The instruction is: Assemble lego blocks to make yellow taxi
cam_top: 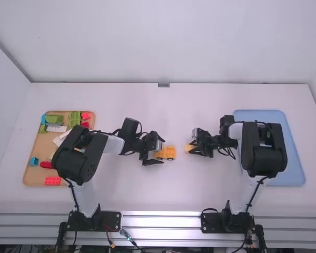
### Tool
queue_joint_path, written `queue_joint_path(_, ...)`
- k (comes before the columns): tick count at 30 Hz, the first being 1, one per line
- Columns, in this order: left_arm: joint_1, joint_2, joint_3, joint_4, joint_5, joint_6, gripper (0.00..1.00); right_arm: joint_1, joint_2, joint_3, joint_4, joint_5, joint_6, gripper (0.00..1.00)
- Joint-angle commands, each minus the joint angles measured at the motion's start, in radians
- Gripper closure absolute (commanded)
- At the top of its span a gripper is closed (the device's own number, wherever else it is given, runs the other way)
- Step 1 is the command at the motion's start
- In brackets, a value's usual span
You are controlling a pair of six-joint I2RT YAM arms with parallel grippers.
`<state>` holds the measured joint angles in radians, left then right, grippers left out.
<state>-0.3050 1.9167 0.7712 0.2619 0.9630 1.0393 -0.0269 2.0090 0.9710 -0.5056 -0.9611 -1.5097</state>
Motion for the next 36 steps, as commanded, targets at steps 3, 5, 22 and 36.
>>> queue_joint_path(3,-0.005,0.052,-0.022,0.069,0.010,-0.017,0.01,0.048,-0.056,0.054,-0.129,-0.091,-0.145,0.71)
queue_joint_path(5,-0.005,0.077,-0.017,0.107,0.011,-0.063,0.01,0.069,-0.064,0.055,-0.131,-0.094,-0.146,0.71)
queue_joint_path(22,-0.058,0.174,0.035,0.151,-0.038,-0.108,0.19,0.309,-0.079,-0.010,0.237,0.048,0.290,0.75)
queue_joint_path(36,-0.054,0.174,0.034,0.162,-0.041,-0.156,0.57,0.324,-0.079,-0.095,0.368,0.072,0.387,0.76)
